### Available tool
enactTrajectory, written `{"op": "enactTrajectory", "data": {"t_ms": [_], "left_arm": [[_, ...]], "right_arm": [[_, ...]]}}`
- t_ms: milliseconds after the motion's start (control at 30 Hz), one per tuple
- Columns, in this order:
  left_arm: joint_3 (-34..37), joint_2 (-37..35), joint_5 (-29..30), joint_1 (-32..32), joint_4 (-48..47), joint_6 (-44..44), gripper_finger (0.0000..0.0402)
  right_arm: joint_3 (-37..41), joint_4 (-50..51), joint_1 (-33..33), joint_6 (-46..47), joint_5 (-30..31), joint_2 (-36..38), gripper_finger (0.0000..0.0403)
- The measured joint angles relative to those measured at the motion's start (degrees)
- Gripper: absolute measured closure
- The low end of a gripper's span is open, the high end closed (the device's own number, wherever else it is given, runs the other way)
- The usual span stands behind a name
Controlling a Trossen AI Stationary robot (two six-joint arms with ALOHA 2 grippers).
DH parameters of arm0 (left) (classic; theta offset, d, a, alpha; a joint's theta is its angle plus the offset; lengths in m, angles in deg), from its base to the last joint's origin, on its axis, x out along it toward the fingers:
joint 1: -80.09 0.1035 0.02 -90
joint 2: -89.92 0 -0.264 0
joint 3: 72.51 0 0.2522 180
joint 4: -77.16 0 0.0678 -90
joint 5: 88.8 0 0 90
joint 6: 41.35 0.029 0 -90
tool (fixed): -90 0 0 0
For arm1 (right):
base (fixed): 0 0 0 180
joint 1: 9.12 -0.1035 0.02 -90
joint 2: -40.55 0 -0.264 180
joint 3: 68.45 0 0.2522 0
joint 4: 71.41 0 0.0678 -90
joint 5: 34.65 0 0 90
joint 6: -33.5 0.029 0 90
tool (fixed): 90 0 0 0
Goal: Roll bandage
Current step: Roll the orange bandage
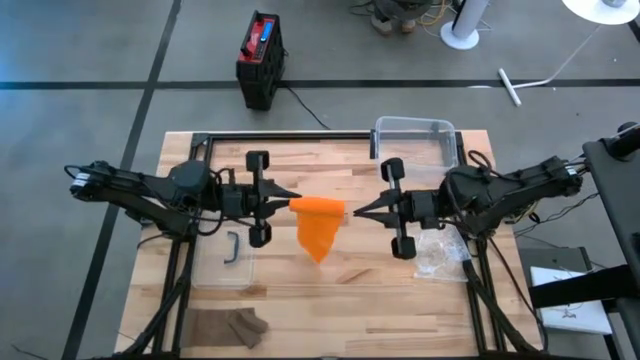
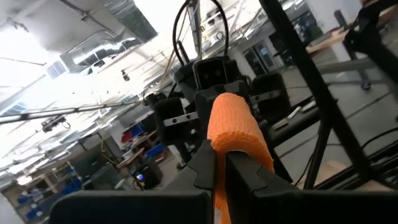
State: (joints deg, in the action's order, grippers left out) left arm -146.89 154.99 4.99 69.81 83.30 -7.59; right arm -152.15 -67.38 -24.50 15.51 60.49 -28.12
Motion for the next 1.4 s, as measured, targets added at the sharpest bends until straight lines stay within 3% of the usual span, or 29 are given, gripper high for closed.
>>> {"op": "enactTrajectory", "data": {"t_ms": [700, 933, 1200, 1400], "left_arm": [[0.0, 1.58, 0.21, 0.0, 1.07, 4.77, 0.0398], [0.0, 1.6, 4.25, -0.04, 1.22, 6.13, 0.0398], [0.0, 1.6, 9.3, -0.02, 0.91, 7.19, 0.0398], [0.0, 1.99, 10.76, -0.02, 0.61, 7.32, 0.0398]], "right_arm": [[0.02, -0.14, 0.11, 1.86, 5.19, -1.86, 0.0403], [0.0, 1.54, 0.15, 3.04, 6.25, -1.84, 0.0403], [-0.07, 3.46, 0.22, 4.09, 13.55, -1.79, 0.0403], [-0.07, 4.23, 0.69, 4.04, 14.79, -1.79, 0.0403]]}}
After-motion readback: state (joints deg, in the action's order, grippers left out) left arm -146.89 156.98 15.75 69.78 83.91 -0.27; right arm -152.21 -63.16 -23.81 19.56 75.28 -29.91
